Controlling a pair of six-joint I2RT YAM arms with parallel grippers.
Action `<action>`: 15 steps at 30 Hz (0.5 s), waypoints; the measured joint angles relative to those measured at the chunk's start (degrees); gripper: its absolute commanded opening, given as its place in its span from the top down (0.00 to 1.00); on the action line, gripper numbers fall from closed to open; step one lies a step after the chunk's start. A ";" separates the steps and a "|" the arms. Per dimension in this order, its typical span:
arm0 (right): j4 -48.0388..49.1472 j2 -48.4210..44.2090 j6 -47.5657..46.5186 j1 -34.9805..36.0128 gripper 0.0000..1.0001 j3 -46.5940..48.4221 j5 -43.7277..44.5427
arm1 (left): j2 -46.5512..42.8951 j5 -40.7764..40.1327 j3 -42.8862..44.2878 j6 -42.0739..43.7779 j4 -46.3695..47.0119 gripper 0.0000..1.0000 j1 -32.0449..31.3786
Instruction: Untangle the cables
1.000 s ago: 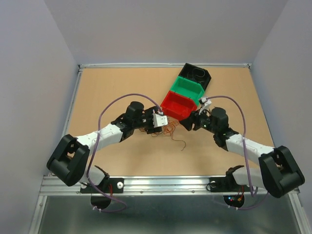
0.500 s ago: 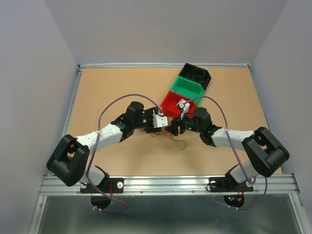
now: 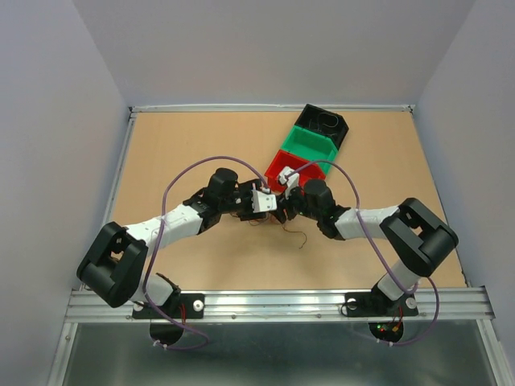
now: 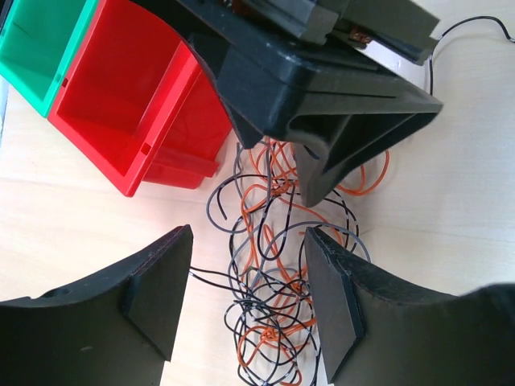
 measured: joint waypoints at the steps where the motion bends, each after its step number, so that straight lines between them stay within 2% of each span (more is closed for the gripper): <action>1: 0.24 0.20 -0.50 0.00 0.42 0.00 0.63 | 0.00 0.07 0.00 0.02 -0.07 0.32 0.00; 2: 0.87 0.31 -0.87 0.02 0.46 -0.02 1.20 | 0.00 0.09 0.00 0.02 -0.13 0.32 0.00; 3: 1.51 0.33 -1.27 0.02 0.54 -0.02 1.60 | 0.00 0.13 0.00 0.04 -0.22 0.32 0.00; 5: 2.80 0.33 -1.86 0.04 0.64 -0.02 2.21 | 0.02 0.26 0.00 0.13 -0.37 0.32 0.00; 10: 4.90 1.36 -2.91 0.04 0.74 0.00 2.71 | 0.26 0.33 0.00 0.42 -0.94 0.33 0.00; 11: 5.01 1.66 -3.10 0.04 0.79 0.00 2.67 | 0.37 0.33 0.00 0.42 -1.16 0.33 0.00; 12: 5.01 1.86 -3.37 0.04 0.88 0.00 2.56 | 0.44 0.31 0.00 0.44 -1.29 0.33 0.00; 15: 5.29 1.92 -3.69 0.04 0.99 0.00 1.99 | 0.81 0.28 0.00 0.44 -1.29 0.34 -0.13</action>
